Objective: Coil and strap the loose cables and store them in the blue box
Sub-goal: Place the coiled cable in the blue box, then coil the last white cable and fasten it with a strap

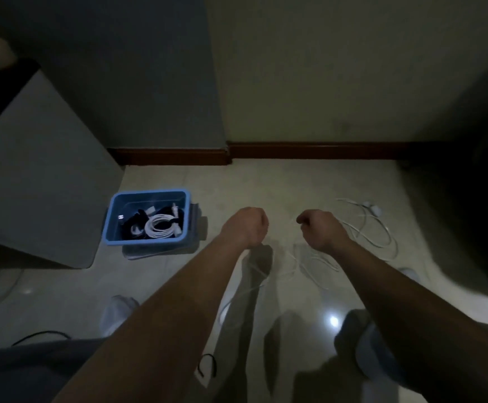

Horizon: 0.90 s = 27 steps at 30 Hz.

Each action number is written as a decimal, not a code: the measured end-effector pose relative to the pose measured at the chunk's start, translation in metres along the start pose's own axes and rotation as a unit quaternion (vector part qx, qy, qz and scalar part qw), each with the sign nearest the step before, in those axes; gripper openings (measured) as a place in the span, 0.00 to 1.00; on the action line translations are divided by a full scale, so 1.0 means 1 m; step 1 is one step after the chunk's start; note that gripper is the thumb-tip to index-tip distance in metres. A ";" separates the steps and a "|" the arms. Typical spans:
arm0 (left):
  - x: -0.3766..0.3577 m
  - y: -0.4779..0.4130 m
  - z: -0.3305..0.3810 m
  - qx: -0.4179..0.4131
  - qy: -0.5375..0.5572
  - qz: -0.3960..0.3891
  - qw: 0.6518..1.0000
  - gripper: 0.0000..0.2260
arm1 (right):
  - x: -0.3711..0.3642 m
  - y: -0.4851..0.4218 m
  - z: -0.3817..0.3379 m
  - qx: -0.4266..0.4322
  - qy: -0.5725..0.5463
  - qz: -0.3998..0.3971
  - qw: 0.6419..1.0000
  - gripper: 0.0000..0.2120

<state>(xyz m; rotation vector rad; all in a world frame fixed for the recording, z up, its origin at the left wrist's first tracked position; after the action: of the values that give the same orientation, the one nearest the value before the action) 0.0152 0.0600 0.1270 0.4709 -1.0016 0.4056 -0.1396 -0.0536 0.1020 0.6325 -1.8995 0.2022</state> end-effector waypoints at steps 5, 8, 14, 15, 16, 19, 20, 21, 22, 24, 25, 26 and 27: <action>-0.049 -0.019 0.035 -0.013 -0.001 -0.026 1.000 0.11 | -0.003 -0.005 0.087 -0.080 0.004 -0.020 0.997 0.19; -0.079 -0.036 0.041 -0.007 0.001 -0.037 0.999 0.12 | -0.016 -0.017 0.121 -0.103 0.002 -0.038 0.994 0.22; -0.133 -0.072 0.018 0.042 -0.005 -0.062 0.997 0.13 | -0.057 -0.053 0.157 -0.076 0.011 -0.099 0.992 0.25; -0.140 -0.078 0.017 0.041 -0.007 -0.059 0.997 0.14 | -0.062 -0.061 0.158 -0.060 0.017 -0.102 0.993 0.25; -0.149 -0.086 0.017 0.039 -0.006 -0.057 0.998 0.14 | -0.069 -0.071 0.161 -0.048 0.025 -0.103 0.993 0.27; -0.168 -0.106 0.022 0.039 0.001 -0.058 0.998 0.14 | -0.087 -0.097 0.159 -0.034 0.046 -0.093 0.994 0.31; -0.175 -0.114 0.022 0.039 0.004 -0.058 0.998 0.15 | -0.096 -0.106 0.158 -0.024 0.058 -0.091 0.994 0.31; -0.178 -0.119 0.024 0.038 0.007 -0.055 0.998 0.15 | -0.102 -0.114 0.156 -0.015 0.071 -0.095 0.993 0.29; -0.182 -0.125 0.024 0.035 0.007 -0.052 0.998 0.15 | -0.110 -0.121 0.155 -0.007 0.082 -0.105 0.991 0.27; -0.186 -0.131 0.022 0.031 0.009 -0.044 0.998 0.15 | -0.121 -0.130 0.152 -0.002 0.095 -0.123 0.988 0.25; -0.187 -0.134 0.019 0.032 0.011 -0.042 0.999 0.15 | -0.125 -0.133 0.151 -0.005 0.099 -0.122 0.988 0.24; -0.187 -0.135 0.017 0.032 0.013 -0.037 0.999 0.15 | -0.127 -0.134 0.149 -0.006 0.104 -0.107 0.989 0.23; -0.186 -0.136 0.014 0.035 0.016 -0.036 0.999 0.14 | -0.127 -0.133 0.147 -0.006 0.110 -0.085 0.990 0.21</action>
<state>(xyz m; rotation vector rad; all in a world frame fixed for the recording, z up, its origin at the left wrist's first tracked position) -0.0123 -0.0807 -0.0538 0.5610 -0.9391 0.3842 -0.1536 -0.1851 -0.0928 0.7301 -1.6252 0.1442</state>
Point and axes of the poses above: each hand's wrist, its own y-axis away from the middle knuckle, its own x-axis out of the back of the hand, z = x × y, the point moved 2 cm from there along -y, towards the middle knuckle, and after that the axes turned 15 degrees about z, right-handed, at the moved point
